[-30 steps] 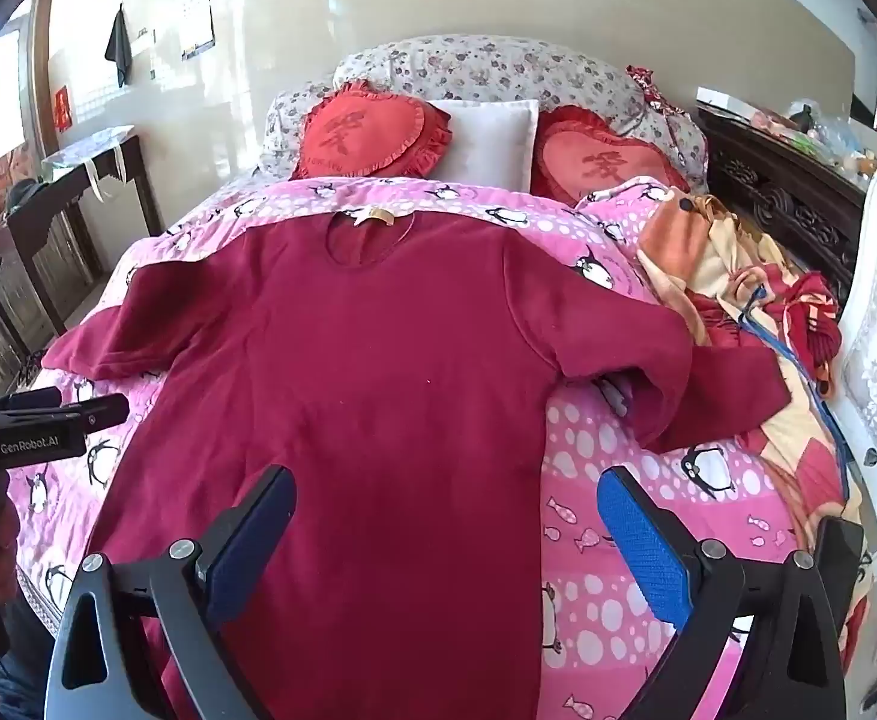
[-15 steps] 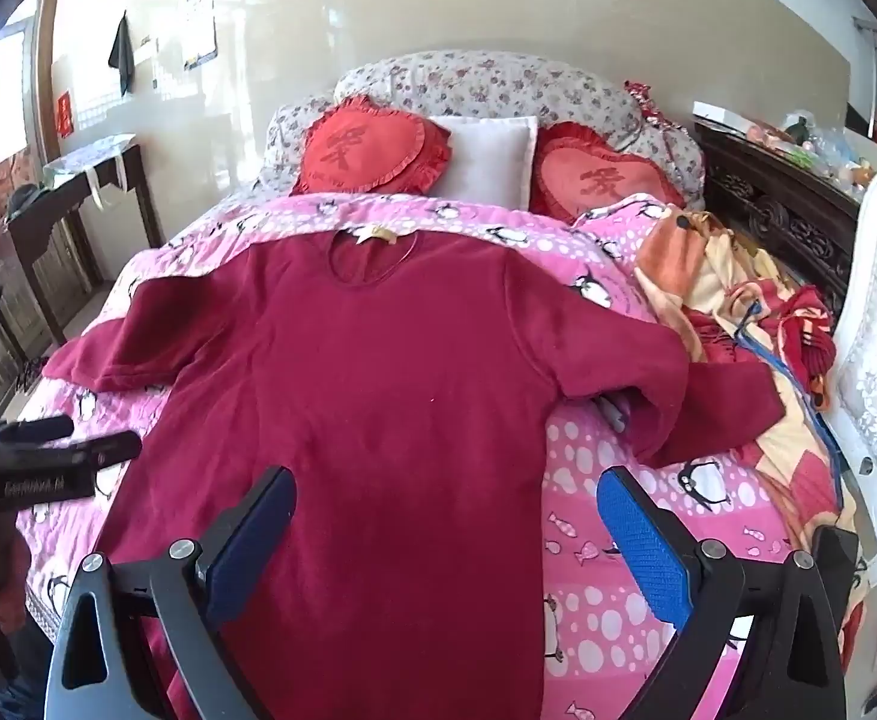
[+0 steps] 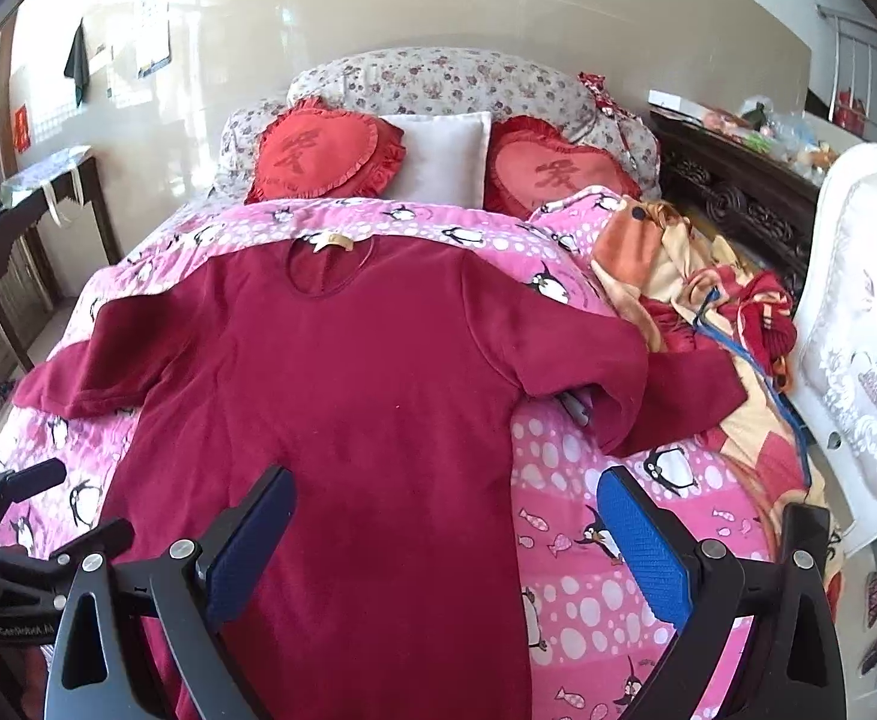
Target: Fold small clothes
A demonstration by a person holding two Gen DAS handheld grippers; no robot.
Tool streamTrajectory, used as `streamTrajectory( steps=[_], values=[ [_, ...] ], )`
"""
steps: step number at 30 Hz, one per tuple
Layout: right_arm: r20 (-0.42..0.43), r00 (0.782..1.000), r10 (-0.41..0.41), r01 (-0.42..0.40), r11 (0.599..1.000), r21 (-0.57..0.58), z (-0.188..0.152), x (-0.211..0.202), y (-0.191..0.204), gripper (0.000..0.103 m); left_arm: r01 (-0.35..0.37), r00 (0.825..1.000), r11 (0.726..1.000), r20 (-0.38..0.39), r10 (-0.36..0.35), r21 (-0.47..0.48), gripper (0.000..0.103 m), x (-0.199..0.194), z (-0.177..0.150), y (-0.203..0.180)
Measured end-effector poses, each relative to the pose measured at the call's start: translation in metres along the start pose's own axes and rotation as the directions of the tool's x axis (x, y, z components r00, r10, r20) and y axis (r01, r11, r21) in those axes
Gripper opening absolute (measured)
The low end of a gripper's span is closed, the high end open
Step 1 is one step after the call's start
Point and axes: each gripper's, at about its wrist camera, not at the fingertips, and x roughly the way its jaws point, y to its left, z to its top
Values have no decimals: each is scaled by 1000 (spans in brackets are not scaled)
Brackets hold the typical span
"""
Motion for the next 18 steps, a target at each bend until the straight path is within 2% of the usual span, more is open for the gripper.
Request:
streamTrajectory(
  steps=[5,9,18],
  values=[
    [-12,1000,-17,17,1000,-25,2,2,7,100,12,1000,1000,28,-11,-19,103,-5,-2,1],
    [-6,1000,-24,23,999,-32,2,2,9,100,30,999,998,17,-30,-46,103,-2,-4,9],
    [-28,999,-26,25,999,-34,-2,9,11,100,-61,998,997,17,62,-46,103,4,-5,3]
  ],
)
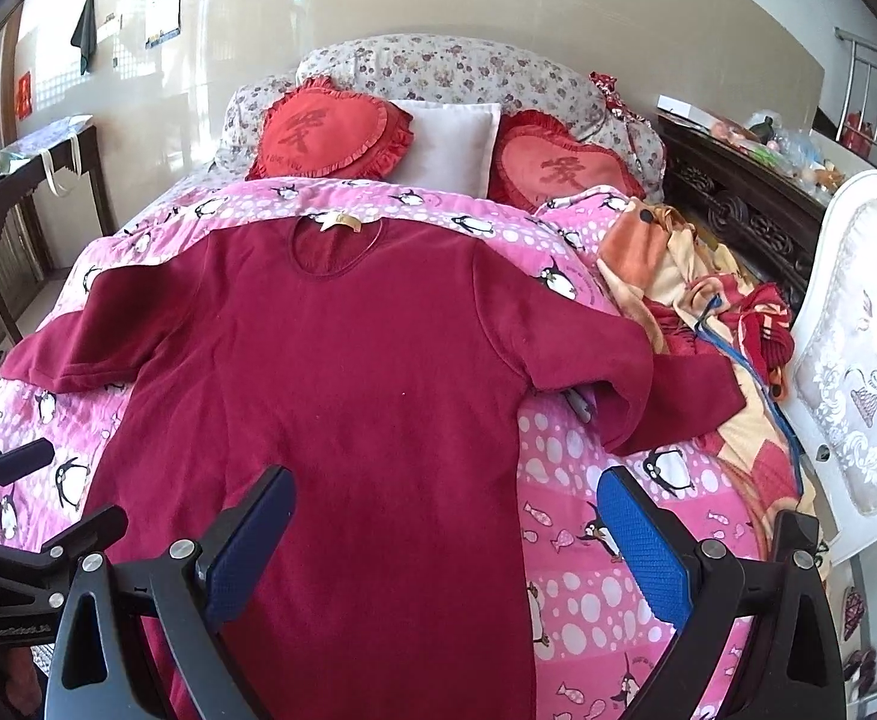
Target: Fold small clothes
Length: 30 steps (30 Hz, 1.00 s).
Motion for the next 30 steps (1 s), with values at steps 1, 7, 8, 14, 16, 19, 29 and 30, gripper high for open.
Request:
streamTrajectory(
  steps=[1,7,8,14,16,19,29,30],
  values=[
    [-3,1000,0,0,1000,2,-1,1,-1,100,-2,1000,1000,-3,2,-2,103,2,1,4],
    [-14,1000,0,0,1000,25,-4,4,-9,100,-54,998,998,18,54,-31,103,2,4,12],
    [-16,1000,-1,2,1000,28,-5,4,-10,100,-49,999,998,20,50,-43,103,2,4,14],
    [-16,1000,3,-2,999,48,-8,4,-16,100,-25,999,995,44,29,-94,103,0,3,29],
    [-17,1000,5,-4,999,49,-8,4,-17,100,-26,998,996,52,30,-90,103,-2,3,26],
    [-12,1000,7,-7,999,52,-8,2,-17,100,-53,998,995,39,56,-85,103,0,2,22],
    [-15,1000,11,-10,998,58,-10,0,-17,100,12,1000,996,1,-12,-90,103,2,1,17],
    [-16,1000,11,-10,998,59,-10,0,-17,100,9,1000,996,0,-10,-93,103,2,1,17]
  ],
)
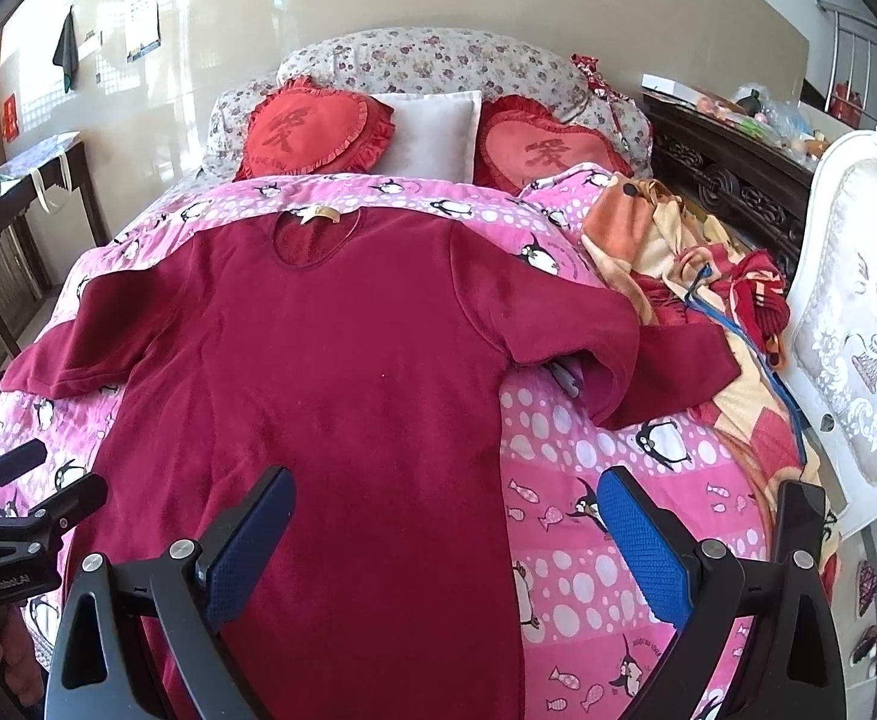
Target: Fold small clothes
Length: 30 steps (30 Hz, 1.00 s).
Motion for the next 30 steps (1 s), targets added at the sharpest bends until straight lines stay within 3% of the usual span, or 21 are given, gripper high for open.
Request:
streamTrajectory(
  steps=[30],
  values=[
    [-21,999,30,-30,999,13,-7,7,-3,100,7,1000,999,-27,-8,-32,103,5,-3,1]
  ],
)
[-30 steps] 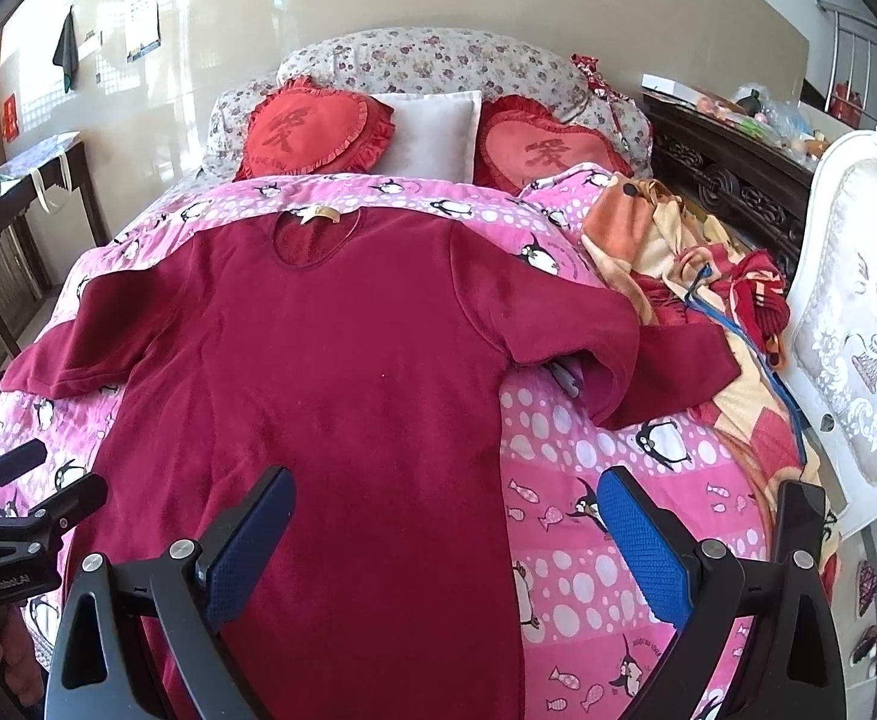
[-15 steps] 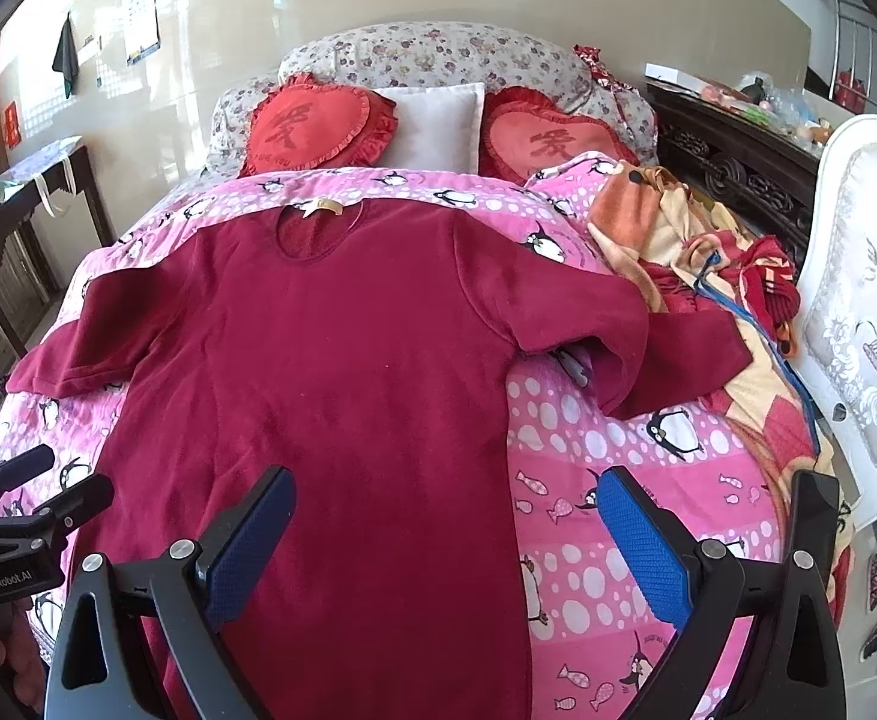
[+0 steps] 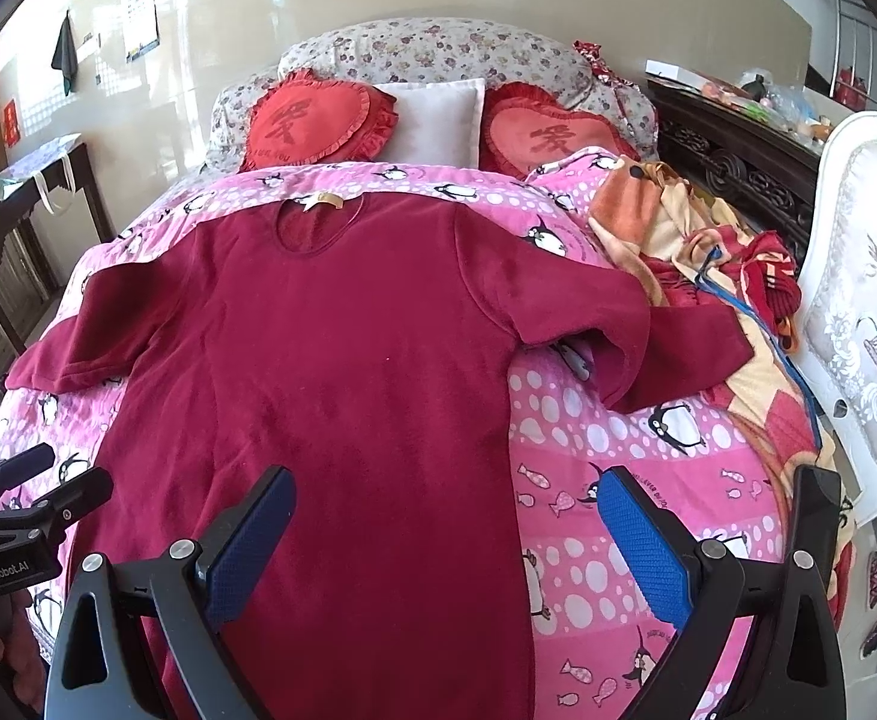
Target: Fold small clothes
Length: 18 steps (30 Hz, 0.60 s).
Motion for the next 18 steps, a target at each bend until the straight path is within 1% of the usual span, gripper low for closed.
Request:
streamTrajectory(
  steps=[7,14,18],
  values=[
    [-1,1000,-1,1,1000,-3,0,0,2,100,-2,1000,1000,-2,2,11,103,1,-2,-2],
    [-27,1000,-10,10,1000,5,4,11,5,100,-34,999,999,1,34,-19,103,0,0,9],
    [-41,997,-64,63,998,-7,10,20,7,100,-63,998,997,-6,63,-47,103,3,3,16]
  ],
)
